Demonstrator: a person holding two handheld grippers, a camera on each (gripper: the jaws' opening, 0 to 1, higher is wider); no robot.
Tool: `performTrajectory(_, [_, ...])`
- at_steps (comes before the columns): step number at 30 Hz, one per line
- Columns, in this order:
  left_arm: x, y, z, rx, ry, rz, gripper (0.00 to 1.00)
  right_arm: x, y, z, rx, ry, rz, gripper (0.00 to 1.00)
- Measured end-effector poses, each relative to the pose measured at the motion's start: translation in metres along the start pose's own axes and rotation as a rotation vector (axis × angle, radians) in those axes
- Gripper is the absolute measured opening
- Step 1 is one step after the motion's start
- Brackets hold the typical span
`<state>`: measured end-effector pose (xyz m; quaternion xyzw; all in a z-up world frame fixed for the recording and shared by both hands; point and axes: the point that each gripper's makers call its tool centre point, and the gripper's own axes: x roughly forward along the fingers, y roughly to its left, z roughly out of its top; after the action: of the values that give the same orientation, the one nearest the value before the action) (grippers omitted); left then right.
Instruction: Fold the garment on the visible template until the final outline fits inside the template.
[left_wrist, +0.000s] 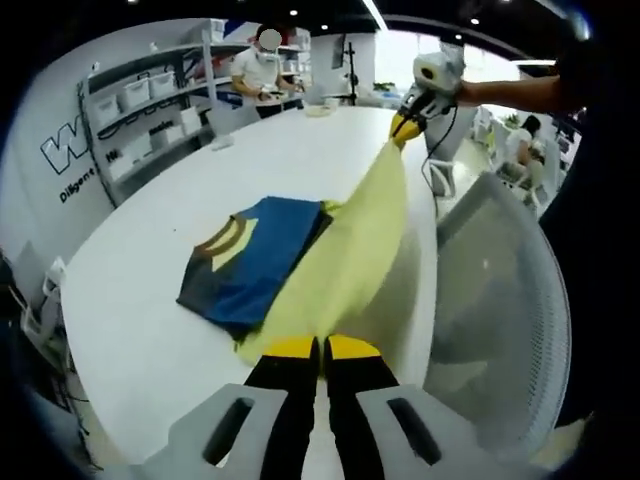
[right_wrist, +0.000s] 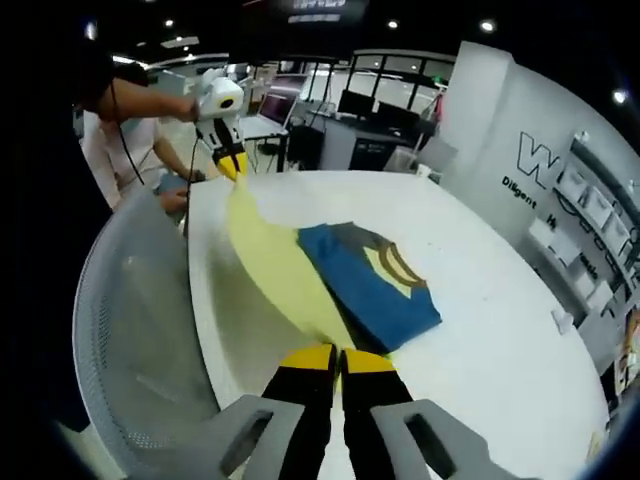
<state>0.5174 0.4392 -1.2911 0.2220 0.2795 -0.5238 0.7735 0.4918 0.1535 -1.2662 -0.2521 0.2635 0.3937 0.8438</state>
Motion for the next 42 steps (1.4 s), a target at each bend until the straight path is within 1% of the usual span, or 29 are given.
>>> performTrajectory(3, [0.003, 0.015, 0.007, -0.005, -0.013, 0.036, 0.0, 0.003, -0.01, 0.002, 0.01, -0.005, -0.016, 0.0])
performTrajectory(6, [0.005, 0.028, 0.012, -0.012, -0.014, 0.064, 0.0, 0.007, -0.022, 0.005, 0.034, -0.01, -0.032, 0.0])
performTrajectory(12, [0.01, 0.052, 0.018, -0.054, -0.023, 0.098, 0.0, 0.018, -0.042, 0.009, 0.061, -0.012, -0.054, 0.0])
performTrajectory(14, [0.012, 0.059, 0.019, -0.055, -0.026, 0.108, 0.0, 0.022, -0.049, 0.012, 0.072, -0.017, -0.062, 0.0])
performTrajectory(19, [0.019, 0.079, 0.022, -0.085, -0.028, 0.139, 0.0, 0.033, -0.064, 0.014, 0.047, 0.003, -0.068, 0.0])
performTrajectory(22, [0.023, 0.093, 0.026, -0.125, -0.038, 0.159, 0.0, 0.04, -0.073, 0.016, 0.042, 0.007, -0.072, 0.0])
performTrajectory(30, [0.034, 0.116, 0.03, -0.154, -0.042, 0.193, 0.0, 0.06, -0.097, 0.019, 0.046, 0.02, -0.091, 0.0])
performTrajectory(34, [0.037, 0.128, 0.031, -0.173, -0.052, 0.213, 0.0, 0.068, -0.104, 0.019, 0.049, 0.024, -0.097, 0.0])
performTrajectory(39, [0.043, 0.14, 0.034, -0.185, -0.058, 0.228, 0.0, 0.077, -0.117, 0.02, 0.061, 0.026, -0.114, 0.0])
performTrajectory(42, [0.048, 0.15, 0.038, -0.195, -0.065, 0.243, 0.0, 0.082, -0.128, 0.02, 0.067, 0.024, -0.132, 0.0])
